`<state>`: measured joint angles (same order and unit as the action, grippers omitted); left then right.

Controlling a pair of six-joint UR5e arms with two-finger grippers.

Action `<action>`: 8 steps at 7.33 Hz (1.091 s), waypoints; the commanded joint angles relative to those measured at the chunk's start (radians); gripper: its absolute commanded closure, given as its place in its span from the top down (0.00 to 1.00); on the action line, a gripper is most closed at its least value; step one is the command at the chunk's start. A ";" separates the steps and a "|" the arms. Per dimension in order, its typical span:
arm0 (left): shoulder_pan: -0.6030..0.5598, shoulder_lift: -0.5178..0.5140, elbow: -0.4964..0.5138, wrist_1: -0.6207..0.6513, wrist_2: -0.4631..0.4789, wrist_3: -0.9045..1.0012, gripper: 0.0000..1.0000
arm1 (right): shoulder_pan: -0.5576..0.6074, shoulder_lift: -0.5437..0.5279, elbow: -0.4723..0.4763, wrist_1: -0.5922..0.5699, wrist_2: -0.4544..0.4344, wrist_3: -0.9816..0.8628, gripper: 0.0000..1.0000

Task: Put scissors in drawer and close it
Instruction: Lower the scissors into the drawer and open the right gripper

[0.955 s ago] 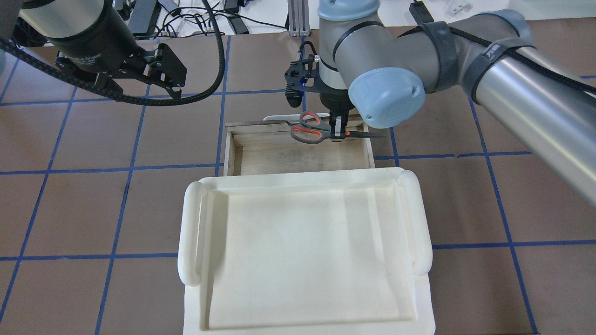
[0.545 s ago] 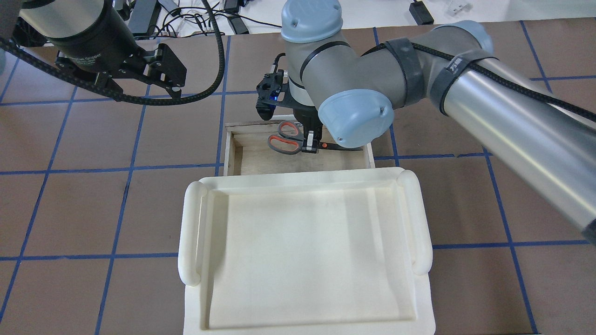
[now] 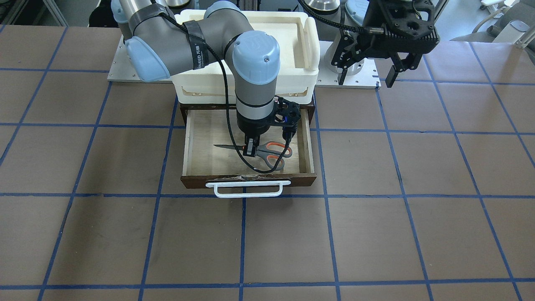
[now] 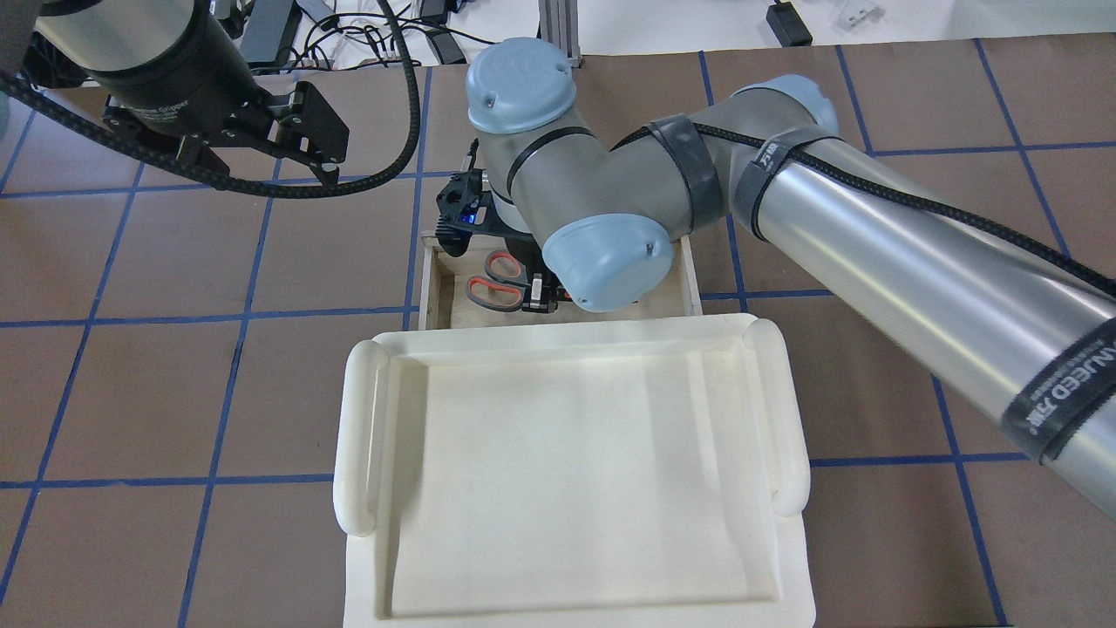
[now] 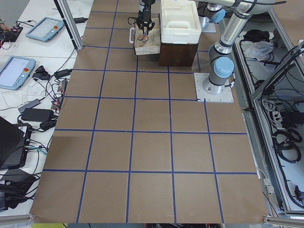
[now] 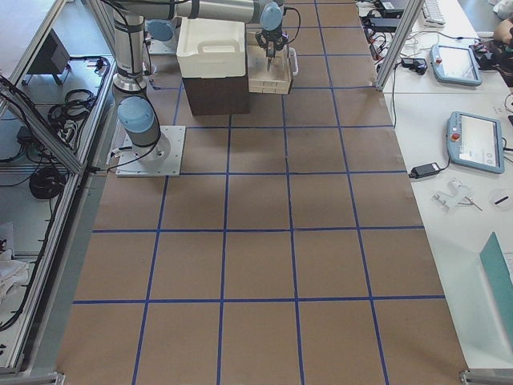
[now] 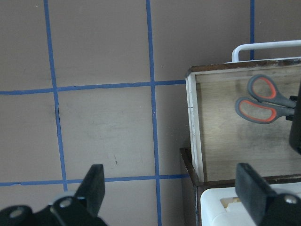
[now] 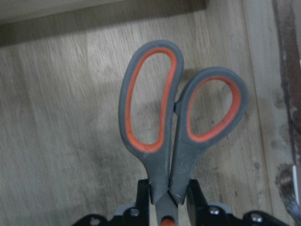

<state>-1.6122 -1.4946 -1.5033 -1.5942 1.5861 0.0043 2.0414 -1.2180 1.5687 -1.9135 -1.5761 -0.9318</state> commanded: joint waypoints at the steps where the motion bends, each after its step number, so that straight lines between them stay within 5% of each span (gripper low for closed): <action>1: 0.000 0.001 0.000 0.000 -0.001 0.000 1.00 | 0.007 0.009 0.002 0.007 -0.010 0.007 0.00; 2: 0.000 0.001 0.000 -0.001 0.000 0.000 1.00 | 0.006 0.011 0.005 -0.001 -0.015 0.007 0.47; 4: 0.000 0.001 0.000 -0.007 -0.001 0.000 1.00 | 0.006 0.003 0.001 -0.002 -0.018 0.016 1.00; 8: 0.000 0.001 0.000 -0.006 0.003 0.000 1.00 | -0.070 -0.119 -0.003 -0.030 -0.013 0.608 1.00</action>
<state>-1.6120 -1.4940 -1.5033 -1.6011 1.5870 0.0046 2.0128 -1.2916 1.5665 -1.9298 -1.5892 -0.5357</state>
